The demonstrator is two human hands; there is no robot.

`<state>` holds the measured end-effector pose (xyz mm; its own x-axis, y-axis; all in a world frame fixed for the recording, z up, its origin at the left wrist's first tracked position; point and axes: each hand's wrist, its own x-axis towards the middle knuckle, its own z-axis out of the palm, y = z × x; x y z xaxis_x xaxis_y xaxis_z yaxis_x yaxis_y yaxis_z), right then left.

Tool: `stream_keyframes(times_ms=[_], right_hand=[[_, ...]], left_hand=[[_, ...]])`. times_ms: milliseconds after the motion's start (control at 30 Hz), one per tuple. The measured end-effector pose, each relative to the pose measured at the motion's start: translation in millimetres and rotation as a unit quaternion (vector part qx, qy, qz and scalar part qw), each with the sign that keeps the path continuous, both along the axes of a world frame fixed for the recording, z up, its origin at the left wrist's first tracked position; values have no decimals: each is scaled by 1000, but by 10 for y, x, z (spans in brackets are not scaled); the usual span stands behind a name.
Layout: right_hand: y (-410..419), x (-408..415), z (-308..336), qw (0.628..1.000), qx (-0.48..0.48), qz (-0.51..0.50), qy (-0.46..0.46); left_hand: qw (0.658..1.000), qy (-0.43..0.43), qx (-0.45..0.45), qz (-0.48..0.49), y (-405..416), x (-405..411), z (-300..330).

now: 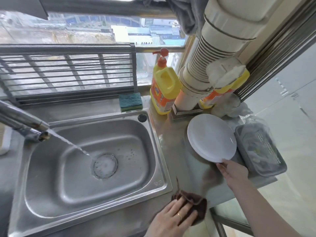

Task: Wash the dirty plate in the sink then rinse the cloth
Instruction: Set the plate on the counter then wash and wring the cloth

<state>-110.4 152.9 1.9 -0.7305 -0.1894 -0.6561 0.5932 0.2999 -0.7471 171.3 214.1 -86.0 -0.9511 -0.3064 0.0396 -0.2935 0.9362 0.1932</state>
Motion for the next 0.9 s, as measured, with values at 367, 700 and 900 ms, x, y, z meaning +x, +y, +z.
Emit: stream_keyframes(times_ms=[367, 700, 900], right_hand=[[628, 1023, -9, 940, 144, 179, 254], [395, 1309, -177, 899, 55, 321, 293], [460, 1570, -335, 846, 93, 364, 379]], left_hand=[[982, -118, 117, 88, -679, -463, 377], [992, -76, 100, 7, -1374, -639, 609], [998, -34, 56, 2, -848, -7, 45]])
